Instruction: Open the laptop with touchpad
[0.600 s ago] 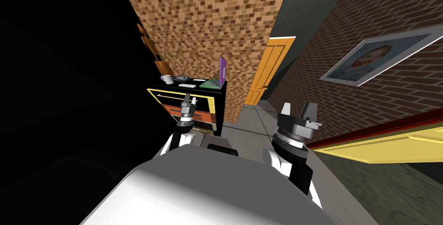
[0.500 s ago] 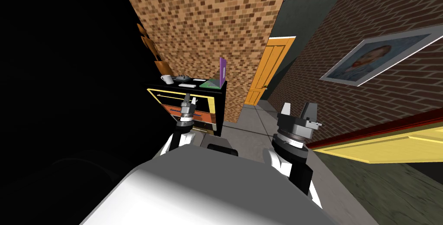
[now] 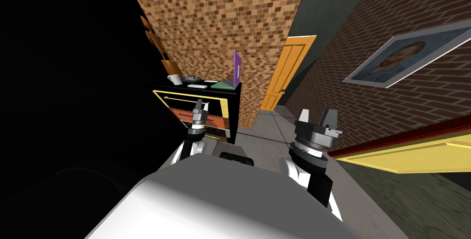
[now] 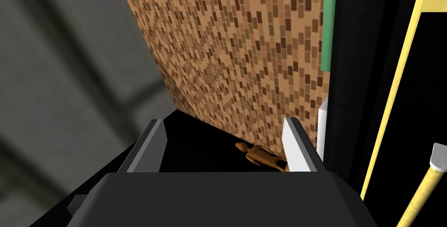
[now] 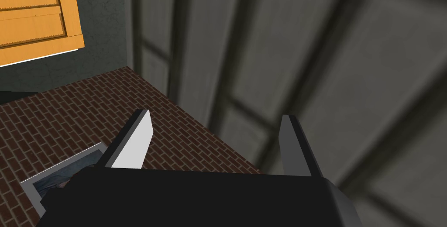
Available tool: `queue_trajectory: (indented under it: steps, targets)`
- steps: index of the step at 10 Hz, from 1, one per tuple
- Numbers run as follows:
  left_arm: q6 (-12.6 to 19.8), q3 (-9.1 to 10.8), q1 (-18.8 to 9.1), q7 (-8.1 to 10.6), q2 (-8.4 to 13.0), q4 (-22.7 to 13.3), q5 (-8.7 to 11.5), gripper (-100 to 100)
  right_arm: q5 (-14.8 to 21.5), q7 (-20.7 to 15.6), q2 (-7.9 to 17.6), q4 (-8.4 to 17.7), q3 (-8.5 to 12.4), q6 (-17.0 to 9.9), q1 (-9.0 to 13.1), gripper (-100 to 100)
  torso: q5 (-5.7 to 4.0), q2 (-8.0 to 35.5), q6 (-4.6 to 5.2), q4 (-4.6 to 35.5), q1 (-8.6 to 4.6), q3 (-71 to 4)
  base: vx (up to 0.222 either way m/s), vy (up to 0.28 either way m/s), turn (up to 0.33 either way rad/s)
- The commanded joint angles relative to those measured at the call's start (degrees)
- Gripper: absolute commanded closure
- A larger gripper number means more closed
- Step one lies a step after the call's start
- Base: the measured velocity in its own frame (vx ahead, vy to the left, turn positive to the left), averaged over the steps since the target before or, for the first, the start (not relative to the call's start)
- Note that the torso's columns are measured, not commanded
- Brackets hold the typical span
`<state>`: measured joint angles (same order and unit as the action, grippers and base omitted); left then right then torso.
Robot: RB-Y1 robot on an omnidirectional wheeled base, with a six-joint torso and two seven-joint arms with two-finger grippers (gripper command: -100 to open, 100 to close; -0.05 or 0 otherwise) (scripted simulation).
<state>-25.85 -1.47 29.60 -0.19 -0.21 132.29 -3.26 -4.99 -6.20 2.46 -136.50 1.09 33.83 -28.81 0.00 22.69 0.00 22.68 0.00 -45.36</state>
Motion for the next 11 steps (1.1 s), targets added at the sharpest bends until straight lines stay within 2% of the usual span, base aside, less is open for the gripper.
queue_trajectory:
  steps: [1,3,4,6,9,10,11]
  targets:
    - [0.0,0.0,0.0,0.0,0.0,0.0,0.0,0,0.0,0.0,0.0,0.0,0.0,0.0,0.0,0,0.0,4.24,0.0,4.23,0.0,-8.45,0.0,0.0,0.0]
    - [0.0,0.0,0.0,0.0,0.0,0.0,0.0,0,0.0,0.0,0.0,0.0,0.0,0.0,0.0,0,0.0,12.7,0.0,12.69,0.0,-25.37,0.0,0.0,0.0]
    - [0.7,-0.16,-1.08,-0.02,1.9,-0.31,0.31,-100,0.0,0.0,0.0,0.0,0.0,0.0,0.0,0,0.0,16.93,0.0,16.92,0.0,-33.83,-0.01,-0.01,-0.012]
    - [2.35,-0.55,-3.64,-0.07,4.78,-1.06,1.04,-100,0.0,0.0,-0.01,0.02,-0.01,-0.01,0.0,0,-0.01,19.47,0.01,19.39,-0.03,-38.85,-0.043,-0.028,-0.019]
    - [6.47,-1.55,-8.99,-0.22,9.36,-2.96,2.81,-100,0.0,0.0,-0.01,0.03,-0.01,-0.01,0.01,0,-0.01,19.68,0.0,19.62,-0.03,-39.14,-0.086,-0.049,-0.028]
    - [6.47,-1.55,-9.98,-0.22,9.36,-2.96,2.81,-100,0.0,0.0,-0.01,0.03,-0.01,-0.01,0.01,0,-0.01,19.64,0.0,19.61,-0.03,-39.18,-0.066,-0.041,-0.009]
    - [8.23,-1.98,-12.31,-0.28,10.93,-3.82,3.55,-100,0.0,0.0,-0.01,0.03,-0.01,-0.01,0.0,0,0.01,19.53,-0.01,19.59,0.03,-39.24,-0.058,-0.038,-0.021]
